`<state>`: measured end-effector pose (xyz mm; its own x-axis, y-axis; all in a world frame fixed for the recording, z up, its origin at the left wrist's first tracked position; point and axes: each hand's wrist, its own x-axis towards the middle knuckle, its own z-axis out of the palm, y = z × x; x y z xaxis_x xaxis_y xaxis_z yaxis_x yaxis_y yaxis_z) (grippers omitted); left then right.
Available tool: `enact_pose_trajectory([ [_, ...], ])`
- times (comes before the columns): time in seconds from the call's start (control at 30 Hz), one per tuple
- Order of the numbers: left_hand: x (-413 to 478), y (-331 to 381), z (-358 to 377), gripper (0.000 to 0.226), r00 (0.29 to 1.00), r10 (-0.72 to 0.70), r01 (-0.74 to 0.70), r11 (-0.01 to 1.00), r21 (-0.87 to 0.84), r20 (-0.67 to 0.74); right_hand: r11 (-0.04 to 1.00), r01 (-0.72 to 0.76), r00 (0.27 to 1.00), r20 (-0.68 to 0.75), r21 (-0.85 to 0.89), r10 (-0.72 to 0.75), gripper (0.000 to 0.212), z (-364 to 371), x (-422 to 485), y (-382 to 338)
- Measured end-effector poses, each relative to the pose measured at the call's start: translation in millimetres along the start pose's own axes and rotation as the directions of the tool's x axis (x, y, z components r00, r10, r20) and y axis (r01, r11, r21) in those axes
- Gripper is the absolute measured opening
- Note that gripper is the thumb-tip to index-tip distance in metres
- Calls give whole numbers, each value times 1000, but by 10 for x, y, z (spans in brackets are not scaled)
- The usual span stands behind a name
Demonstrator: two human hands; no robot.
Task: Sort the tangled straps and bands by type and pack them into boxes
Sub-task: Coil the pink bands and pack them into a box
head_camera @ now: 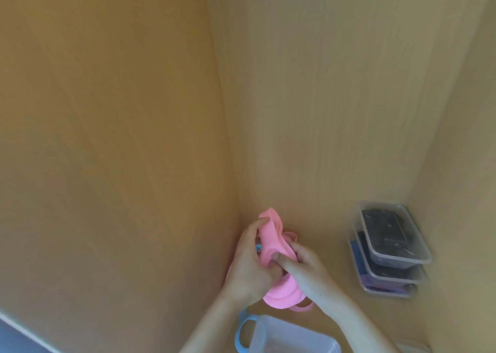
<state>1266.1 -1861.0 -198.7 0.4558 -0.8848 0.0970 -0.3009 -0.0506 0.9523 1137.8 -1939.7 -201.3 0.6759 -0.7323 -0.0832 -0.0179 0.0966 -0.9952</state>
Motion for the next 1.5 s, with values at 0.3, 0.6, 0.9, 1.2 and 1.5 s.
enact_pose_trajectory([
  [0.3, -129, -50, 24, 63, 995, 88, -72, 950, 302, -41, 999, -33, 999, -32, 33, 35, 17, -14, -2, 14],
  [0.6, -133, -65, 54, 55, 967, 204, -127, 907, 402, -156, 996, -35, 999, -37, 78, 38, 15, 73, -31, 29],
  [0.9, -135, -48, 57, 44, 913, 335, -134, 785, 605, -232, 992, -48, 998, -41, 117, 53, 15, 105, -79, -30],
  [1.2, -176, -40, 183, 34, 929, -338, 290, 919, -268, -152, 987, -26, 988, -145, 157, 49, 21, 121, -124, -26],
  [1.5, -217, -133, 30, 32, 898, -377, 426, 609, -670, 228, 1000, 0, 991, -132, -2, 0, 17, 108, -166, 40],
])
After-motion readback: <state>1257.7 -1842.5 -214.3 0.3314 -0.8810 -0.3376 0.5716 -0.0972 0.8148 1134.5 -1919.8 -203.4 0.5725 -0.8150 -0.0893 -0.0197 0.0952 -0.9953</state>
